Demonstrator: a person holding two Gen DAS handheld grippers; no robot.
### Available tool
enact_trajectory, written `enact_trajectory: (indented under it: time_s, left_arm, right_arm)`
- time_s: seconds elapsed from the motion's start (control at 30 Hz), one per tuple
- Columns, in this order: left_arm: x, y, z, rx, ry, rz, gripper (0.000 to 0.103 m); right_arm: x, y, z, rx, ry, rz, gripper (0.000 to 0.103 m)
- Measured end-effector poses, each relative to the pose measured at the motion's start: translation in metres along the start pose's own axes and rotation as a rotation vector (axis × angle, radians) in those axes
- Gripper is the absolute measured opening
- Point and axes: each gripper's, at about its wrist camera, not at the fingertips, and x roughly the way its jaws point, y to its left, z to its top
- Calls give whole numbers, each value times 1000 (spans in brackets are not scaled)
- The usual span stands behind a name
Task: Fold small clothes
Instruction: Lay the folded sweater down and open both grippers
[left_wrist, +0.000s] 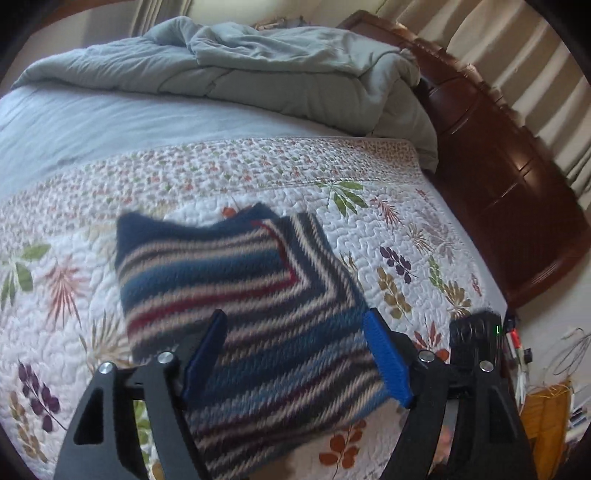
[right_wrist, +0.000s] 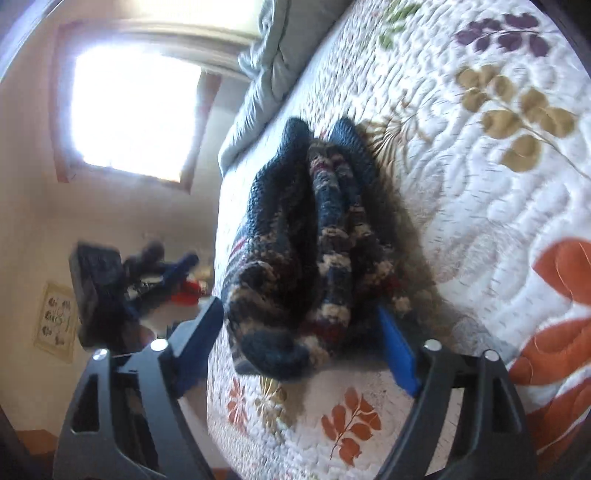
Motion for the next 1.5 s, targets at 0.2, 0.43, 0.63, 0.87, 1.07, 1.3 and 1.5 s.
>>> enact_trajectory:
  time_s: [0.2, 0.43, 0.63, 0.87, 1.07, 1.3, 1.5]
  left_arm:
    - [-14, 3, -46, 15, -38, -49, 77]
    - [-4, -5, -76, 58, -1, -88, 77]
    - [12, 2, -97, 49, 55, -111, 75]
    - [9, 11, -100, 42, 42, -140, 76]
    - [17, 7, -103, 43, 44, -130, 77]
    - [27, 12, -110, 28, 54, -131, 76]
    - [13, 4, -111, 53, 56, -141, 77]
  right_arm:
    - [22, 28, 17, -67, 137, -131, 38]
    - [-6, 26, 27, -46, 89, -140, 19]
    - [-1, -7, 13, -36, 86, -167, 32]
    - [-2, 42, 72, -140, 13, -192, 66]
    - [62, 46, 118, -146, 136, -199, 59]
    - [71, 12, 125, -138, 158, -295, 11]
    - [56, 22, 129, -135, 107, -252, 36]
